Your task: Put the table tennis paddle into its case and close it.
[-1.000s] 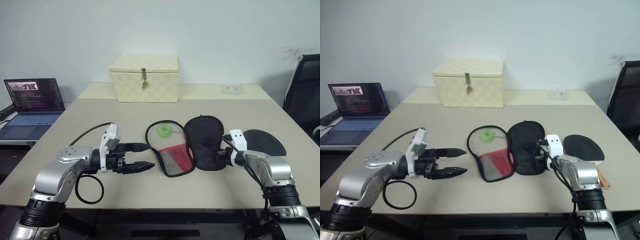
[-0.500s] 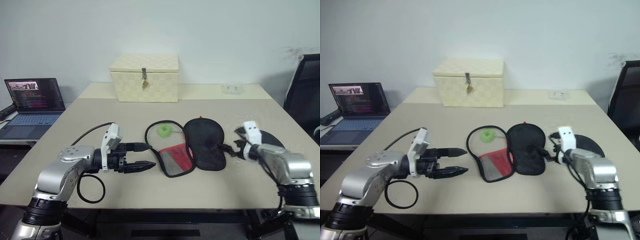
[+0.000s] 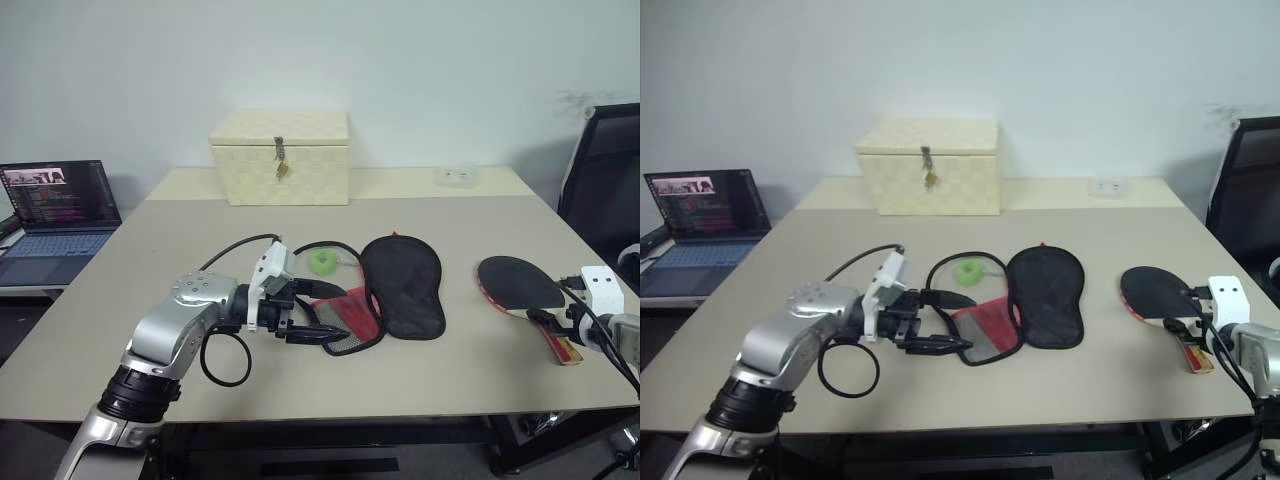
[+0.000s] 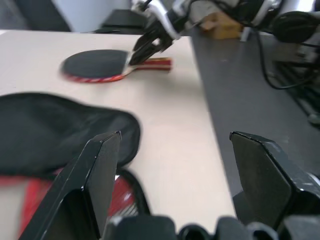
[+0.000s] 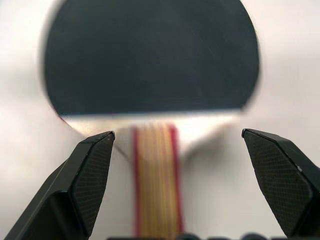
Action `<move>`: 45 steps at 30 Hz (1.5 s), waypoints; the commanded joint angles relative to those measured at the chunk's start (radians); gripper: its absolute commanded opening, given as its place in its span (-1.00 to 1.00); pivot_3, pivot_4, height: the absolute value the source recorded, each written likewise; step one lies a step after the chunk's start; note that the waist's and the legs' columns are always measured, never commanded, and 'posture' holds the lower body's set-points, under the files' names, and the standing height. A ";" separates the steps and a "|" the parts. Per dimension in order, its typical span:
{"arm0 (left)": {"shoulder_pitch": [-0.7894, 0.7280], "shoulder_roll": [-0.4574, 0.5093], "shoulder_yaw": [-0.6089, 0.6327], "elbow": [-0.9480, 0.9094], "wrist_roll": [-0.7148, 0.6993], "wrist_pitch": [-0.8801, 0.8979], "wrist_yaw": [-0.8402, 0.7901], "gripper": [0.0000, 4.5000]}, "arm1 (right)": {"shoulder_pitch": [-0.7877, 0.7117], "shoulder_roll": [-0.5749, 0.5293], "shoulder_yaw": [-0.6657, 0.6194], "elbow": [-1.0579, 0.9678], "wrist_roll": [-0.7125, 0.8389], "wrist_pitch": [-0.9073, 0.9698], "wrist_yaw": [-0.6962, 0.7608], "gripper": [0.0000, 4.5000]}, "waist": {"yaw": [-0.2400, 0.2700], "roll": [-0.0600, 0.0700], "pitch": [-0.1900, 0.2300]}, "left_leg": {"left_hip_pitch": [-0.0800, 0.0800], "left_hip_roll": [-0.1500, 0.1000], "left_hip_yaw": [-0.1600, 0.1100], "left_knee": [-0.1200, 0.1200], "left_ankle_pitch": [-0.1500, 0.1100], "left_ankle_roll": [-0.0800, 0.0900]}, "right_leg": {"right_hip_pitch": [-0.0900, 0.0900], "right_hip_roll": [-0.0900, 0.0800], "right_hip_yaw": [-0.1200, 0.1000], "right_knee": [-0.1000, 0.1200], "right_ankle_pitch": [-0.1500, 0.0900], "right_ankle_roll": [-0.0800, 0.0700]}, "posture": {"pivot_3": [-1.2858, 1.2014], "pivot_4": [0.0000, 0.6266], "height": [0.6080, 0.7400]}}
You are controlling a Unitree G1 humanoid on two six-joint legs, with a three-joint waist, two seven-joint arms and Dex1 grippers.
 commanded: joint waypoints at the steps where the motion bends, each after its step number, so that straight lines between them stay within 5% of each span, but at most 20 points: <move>1: -0.029 -0.007 0.001 -0.007 -0.002 -0.017 -0.022 0.69 | 0.015 -0.015 -0.024 -0.021 0.004 -0.011 0.011 0.99 | -0.001 0.000 0.000 | 0.000 0.000 0.000 0.000 0.000 0.000 | 0.000 0.001 0.000 0.000 0.000 0.000 | 0.03 -0.52 1.00; 12: -0.022 -0.007 0.009 0.005 0.015 -0.028 -0.029 0.69 | -0.018 0.030 0.044 0.058 -0.021 -0.061 0.019 0.99 | -0.001 0.000 0.000 | 0.000 0.000 0.000 0.001 0.000 0.000 | 0.000 0.001 0.000 0.000 0.000 0.000 | 0.03 -0.52 1.00; 15: -0.010 -0.003 0.014 0.002 0.019 -0.031 -0.023 0.69 | -0.050 0.046 0.044 0.104 -0.028 -0.067 -0.007 0.75 | -0.004 0.000 0.000 | 0.002 0.001 0.001 0.001 0.000 0.000 | 0.002 0.001 0.001 0.000 0.000 0.000 | 0.03 -0.52 1.00; 24: 0.050 0.031 0.057 -0.021 0.009 -0.021 0.011 0.69 | -0.085 0.058 0.025 0.118 -0.040 -0.066 -0.048 -0.52 | -0.003 0.000 0.000 | 0.006 0.001 0.002 0.001 0.000 0.000 | 0.005 0.001 0.003 0.000 -0.002 0.003 | 0.03 -0.52 1.00; 32: 0.126 0.077 0.121 -0.067 -0.018 0.017 0.051 0.69 | -0.183 0.115 -0.017 -0.170 0.043 0.081 -0.125 -0.52 | -0.008 0.002 0.001 | 0.005 0.002 0.002 -0.001 0.000 0.000 | 0.002 0.001 0.005 0.001 -0.002 0.003 | 0.03 -0.52 1.00; 39: 0.172 0.084 0.148 -0.112 -0.039 0.043 0.086 0.69 | -0.240 0.412 -0.010 -0.477 0.108 0.306 -0.319 -0.52 | -0.004 0.003 0.002 | 0.001 0.007 -0.001 -0.001 0.000 0.000 | 0.000 0.002 0.003 0.001 0.000 -0.001 | 0.03 -0.52 1.00; 45: 0.199 0.098 0.184 -0.129 -0.053 0.057 0.110 0.69 | -0.256 0.650 0.051 -0.525 0.079 0.325 -0.448 -0.52 | 0.011 0.003 0.002 | -0.006 0.006 -0.003 0.000 0.000 0.000 | -0.005 0.000 0.001 0.001 0.000 -0.002 | 0.03 -0.52 1.00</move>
